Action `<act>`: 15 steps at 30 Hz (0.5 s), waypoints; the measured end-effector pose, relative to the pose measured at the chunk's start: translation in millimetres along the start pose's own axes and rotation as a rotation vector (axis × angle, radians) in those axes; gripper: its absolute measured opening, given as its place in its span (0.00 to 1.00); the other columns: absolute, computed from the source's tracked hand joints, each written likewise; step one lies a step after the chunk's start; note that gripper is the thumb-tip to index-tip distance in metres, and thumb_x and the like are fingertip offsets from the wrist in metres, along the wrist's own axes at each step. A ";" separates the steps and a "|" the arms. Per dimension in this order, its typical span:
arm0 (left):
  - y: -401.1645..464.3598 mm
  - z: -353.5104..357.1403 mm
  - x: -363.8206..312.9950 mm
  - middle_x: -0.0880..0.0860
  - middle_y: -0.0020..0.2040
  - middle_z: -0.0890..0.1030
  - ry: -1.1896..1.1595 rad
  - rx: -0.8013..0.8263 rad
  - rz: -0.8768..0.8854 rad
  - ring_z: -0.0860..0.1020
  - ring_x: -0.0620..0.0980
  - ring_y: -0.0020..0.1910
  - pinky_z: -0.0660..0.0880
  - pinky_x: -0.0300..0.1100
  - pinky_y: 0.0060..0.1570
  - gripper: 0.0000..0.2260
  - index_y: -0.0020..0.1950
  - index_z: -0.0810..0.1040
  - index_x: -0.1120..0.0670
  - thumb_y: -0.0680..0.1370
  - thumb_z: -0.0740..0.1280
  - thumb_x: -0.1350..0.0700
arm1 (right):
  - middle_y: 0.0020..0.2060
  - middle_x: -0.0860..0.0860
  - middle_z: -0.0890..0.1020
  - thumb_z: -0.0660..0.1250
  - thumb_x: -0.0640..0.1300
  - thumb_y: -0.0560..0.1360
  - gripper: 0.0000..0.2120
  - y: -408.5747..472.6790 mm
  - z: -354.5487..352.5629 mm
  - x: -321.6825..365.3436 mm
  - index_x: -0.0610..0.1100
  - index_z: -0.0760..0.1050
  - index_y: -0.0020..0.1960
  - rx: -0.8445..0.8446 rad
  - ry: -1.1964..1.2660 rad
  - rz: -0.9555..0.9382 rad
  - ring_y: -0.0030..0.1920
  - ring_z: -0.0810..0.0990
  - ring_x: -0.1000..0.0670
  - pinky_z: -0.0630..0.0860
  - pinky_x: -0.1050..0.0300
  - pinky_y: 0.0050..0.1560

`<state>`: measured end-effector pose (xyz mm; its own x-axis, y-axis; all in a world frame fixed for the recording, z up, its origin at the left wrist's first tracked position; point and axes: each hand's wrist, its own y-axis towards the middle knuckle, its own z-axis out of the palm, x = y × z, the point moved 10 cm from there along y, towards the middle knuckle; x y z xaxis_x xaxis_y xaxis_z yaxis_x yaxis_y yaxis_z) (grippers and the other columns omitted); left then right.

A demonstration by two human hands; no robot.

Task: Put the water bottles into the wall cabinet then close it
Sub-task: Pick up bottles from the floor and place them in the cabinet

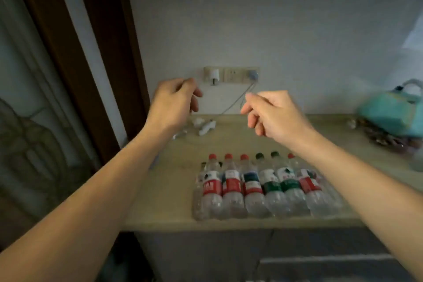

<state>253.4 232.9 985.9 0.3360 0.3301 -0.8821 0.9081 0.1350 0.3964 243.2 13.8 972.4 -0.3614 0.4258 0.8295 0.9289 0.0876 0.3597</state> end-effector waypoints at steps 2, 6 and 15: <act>-49.7 12.4 39.8 0.50 0.27 0.77 -0.045 0.075 -0.047 0.70 0.44 0.23 0.65 0.38 0.25 0.16 0.38 0.80 0.56 0.82 0.61 0.54 | 0.29 0.49 0.83 0.60 0.57 0.79 0.19 -53.6 23.7 -36.4 0.47 0.82 0.38 0.042 -0.018 0.065 0.24 0.77 0.52 0.68 0.66 0.25; -144.0 36.2 125.2 0.51 0.27 0.77 -0.089 0.182 -0.208 0.70 0.44 0.23 0.64 0.34 0.22 0.17 0.37 0.81 0.55 0.83 0.62 0.52 | 0.31 0.48 0.82 0.62 0.51 0.82 0.17 -152.9 75.1 -114.1 0.43 0.81 0.40 0.181 -0.024 0.203 0.26 0.78 0.51 0.73 0.62 0.28; -314.5 99.6 322.3 0.50 0.34 0.82 0.104 0.342 -0.529 0.79 0.46 0.32 0.75 0.41 0.31 0.12 0.43 0.81 0.55 0.83 0.65 0.52 | 0.38 0.47 0.85 0.63 0.46 0.82 0.13 -319.2 146.5 -341.8 0.41 0.82 0.47 0.319 -0.085 0.647 0.37 0.84 0.50 0.80 0.55 0.36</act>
<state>101.0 203.8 551.7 -0.1900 0.3916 -0.9003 0.9788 0.0046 -0.2046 82.0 -27.8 511.5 0.2639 0.5484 0.7935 0.9376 0.0474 -0.3445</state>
